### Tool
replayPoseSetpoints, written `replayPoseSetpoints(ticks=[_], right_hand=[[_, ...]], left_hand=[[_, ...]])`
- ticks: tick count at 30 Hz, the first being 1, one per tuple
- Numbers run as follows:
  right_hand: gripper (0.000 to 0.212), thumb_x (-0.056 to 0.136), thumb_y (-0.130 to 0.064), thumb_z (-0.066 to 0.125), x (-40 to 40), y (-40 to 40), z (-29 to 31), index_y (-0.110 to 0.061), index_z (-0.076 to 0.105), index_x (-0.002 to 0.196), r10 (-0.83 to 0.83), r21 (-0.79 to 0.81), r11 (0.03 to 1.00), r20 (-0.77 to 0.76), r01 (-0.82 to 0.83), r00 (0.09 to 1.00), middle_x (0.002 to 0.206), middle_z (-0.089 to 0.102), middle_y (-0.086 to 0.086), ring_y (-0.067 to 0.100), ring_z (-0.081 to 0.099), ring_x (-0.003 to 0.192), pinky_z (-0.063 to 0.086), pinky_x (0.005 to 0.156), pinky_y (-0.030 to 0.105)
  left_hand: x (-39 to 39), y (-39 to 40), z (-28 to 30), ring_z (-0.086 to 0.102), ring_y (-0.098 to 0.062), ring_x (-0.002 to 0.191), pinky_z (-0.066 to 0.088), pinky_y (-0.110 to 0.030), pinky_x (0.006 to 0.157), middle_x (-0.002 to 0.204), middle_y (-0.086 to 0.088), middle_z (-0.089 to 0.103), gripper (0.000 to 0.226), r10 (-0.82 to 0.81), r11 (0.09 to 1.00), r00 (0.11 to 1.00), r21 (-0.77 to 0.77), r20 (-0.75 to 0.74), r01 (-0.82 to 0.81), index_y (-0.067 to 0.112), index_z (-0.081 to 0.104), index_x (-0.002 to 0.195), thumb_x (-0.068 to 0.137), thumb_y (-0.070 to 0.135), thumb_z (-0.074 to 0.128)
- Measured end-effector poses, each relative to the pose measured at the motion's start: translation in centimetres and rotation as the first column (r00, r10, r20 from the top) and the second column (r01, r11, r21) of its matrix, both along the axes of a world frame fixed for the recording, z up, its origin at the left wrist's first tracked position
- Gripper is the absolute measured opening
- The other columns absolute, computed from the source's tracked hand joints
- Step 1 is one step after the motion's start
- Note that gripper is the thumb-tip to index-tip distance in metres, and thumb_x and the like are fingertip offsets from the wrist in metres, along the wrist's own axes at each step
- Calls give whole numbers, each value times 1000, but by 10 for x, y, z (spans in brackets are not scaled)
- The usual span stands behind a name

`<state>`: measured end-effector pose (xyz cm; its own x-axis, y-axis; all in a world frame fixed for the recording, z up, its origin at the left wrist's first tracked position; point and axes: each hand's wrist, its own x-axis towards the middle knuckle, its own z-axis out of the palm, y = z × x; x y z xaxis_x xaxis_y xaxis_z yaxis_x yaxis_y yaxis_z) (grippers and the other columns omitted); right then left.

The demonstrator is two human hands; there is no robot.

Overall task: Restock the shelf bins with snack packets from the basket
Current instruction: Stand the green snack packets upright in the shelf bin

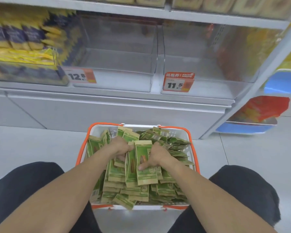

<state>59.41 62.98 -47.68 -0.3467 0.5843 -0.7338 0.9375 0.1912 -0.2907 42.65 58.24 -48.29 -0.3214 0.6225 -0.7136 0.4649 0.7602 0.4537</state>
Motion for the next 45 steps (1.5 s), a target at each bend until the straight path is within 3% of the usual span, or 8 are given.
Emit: replayPoseSetpoints(ticks=[4, 8, 13, 23, 32, 35, 39, 45], right_hand=[[103, 52, -51, 94, 0, 7, 15, -14, 48, 135, -57, -10, 998, -204, 56, 977, 130, 61, 2, 24, 58, 122, 46, 105, 39], [97, 49, -61, 91, -2, 27, 51, -26, 49, 129, -127, 7, 988, -533, 154, 836, 109, 68, -8, 19, 66, 103, 55, 92, 44], [50, 84, -38, 77, 7, 23, 109, -23, 52, 124, -163, 2, 964, -784, 265, 599, 104, 63, -15, 14, 68, 94, 57, 83, 37], [39, 87, -12, 74, 5, 23, 162, -11, 52, 119, -357, -252, 902, -892, 351, 278, 113, 71, 12, 30, 73, 93, 60, 77, 56], [58, 71, -49, 76, -33, 64, 165, -28, 51, 118, -37, 103, 957, -884, 271, 466, 114, 68, -4, 21, 74, 78, 60, 55, 42], [71, 67, -38, 83, -37, 86, 164, -27, 47, 127, -95, 6, 975, -892, 222, 442, 110, 73, -5, 23, 74, 81, 59, 58, 40], [41, 74, -16, 84, -47, 102, 170, -23, 62, 107, 32, 91, 991, -882, 103, 470, 89, 75, -15, 4, 71, 78, 55, 65, 22], [49, 69, -40, 84, -72, 103, 168, -25, 65, 111, 13, 117, 974, -886, 195, 463, 101, 76, -8, 11, 73, 91, 60, 78, 35]], left_hand=[[-1, -4, 25, 73, -26, 78, 58, -45, 88, 94, -7, 67, 22, 109, 974, 992, 194, 64, -119, 13, 59, 88, 92, 32, 69], [-23, -2, 72, 72, -24, 79, 61, -39, 72, 98, -15, 72, 23, 270, 843, 902, 370, 337, -391, 5, 59, 103, 91, 21, 71], [-30, -19, 133, 68, -26, 93, 58, -42, 83, 104, -14, 73, 29, 121, 764, 810, 467, 574, -445, 4, 66, 118, 97, 24, 59], [-24, -27, 197, 63, -22, 114, 54, -40, 90, 133, -10, 62, 47, -300, 661, 780, 710, 548, -244, 13, 55, 136, 93, 32, 52], [-53, 13, 166, 69, -30, 107, 56, -52, 91, 117, -10, 72, 67, -262, 630, 846, 747, 464, -214, 22, 44, 139, 82, 10, 76], [-63, 25, 166, 68, -26, 110, 57, -44, 91, 120, -9, 71, 67, -309, 633, 845, 757, 436, -160, 24, 40, 142, 85, 8, 71], [-75, 38, 166, 68, -23, 110, 57, -31, 83, 121, -7, 70, 68, -288, 617, 819, 751, 496, -237, 19, 40, 138, 81, 35, 73], [-86, 51, 165, 72, -18, 100, 57, -24, 77, 110, 2, 75, 47, -152, 550, 887, 783, 435, -289, 16, 52, 128, 83, 29, 61]])
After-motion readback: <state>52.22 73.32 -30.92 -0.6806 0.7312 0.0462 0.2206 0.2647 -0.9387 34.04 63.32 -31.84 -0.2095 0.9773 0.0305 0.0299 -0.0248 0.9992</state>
